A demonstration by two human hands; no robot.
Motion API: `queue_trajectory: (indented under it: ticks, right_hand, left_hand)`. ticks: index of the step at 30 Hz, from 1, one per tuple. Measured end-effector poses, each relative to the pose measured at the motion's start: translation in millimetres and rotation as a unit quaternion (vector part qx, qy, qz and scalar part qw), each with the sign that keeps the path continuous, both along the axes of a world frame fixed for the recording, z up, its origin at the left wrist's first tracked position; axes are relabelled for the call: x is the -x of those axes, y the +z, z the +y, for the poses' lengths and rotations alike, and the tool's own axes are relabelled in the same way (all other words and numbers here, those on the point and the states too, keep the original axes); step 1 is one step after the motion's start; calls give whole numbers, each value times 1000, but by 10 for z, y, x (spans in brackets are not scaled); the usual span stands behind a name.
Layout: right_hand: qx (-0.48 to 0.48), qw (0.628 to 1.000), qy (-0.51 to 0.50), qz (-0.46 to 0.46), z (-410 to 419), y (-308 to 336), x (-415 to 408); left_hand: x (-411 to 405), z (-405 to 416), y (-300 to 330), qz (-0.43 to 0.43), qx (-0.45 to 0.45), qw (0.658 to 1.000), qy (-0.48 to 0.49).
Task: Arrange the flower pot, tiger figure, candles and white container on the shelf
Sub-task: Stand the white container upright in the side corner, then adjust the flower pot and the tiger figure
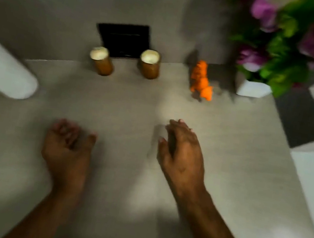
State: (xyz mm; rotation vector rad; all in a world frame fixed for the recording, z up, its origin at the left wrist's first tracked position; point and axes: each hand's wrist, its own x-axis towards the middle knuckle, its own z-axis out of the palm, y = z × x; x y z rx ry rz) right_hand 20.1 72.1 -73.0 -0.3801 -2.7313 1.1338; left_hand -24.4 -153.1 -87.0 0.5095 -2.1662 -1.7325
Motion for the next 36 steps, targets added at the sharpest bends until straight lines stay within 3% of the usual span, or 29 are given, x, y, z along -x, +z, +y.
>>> queue_trajectory:
  ticks: [5,8,13,19,26,36]
  right_hand:
    - [89,965,-237,65,1060,32,-263]
    - [162,931,-318,83,1548,92,-52]
    - [104,956,-270,53,2108,142,370]
    - [49,975,-218,21,2373,84,599]
    - [24,972,-233,27,2400,38,705]
    - [62,958,-278,33,2454,14,746]
  left_hand:
    - [-472,1583,-36,-54,-34,965,-254]
    - [-286,2363,-6,-33,-13,947,-320]
    - [349,3138,37,8,65,954,-293]
    - [775,3530,25,-14,102,963,-248]
    - [838,3759,33,-5,165,955,-245]
    - [794,3748,115,-11,241,931,-274]
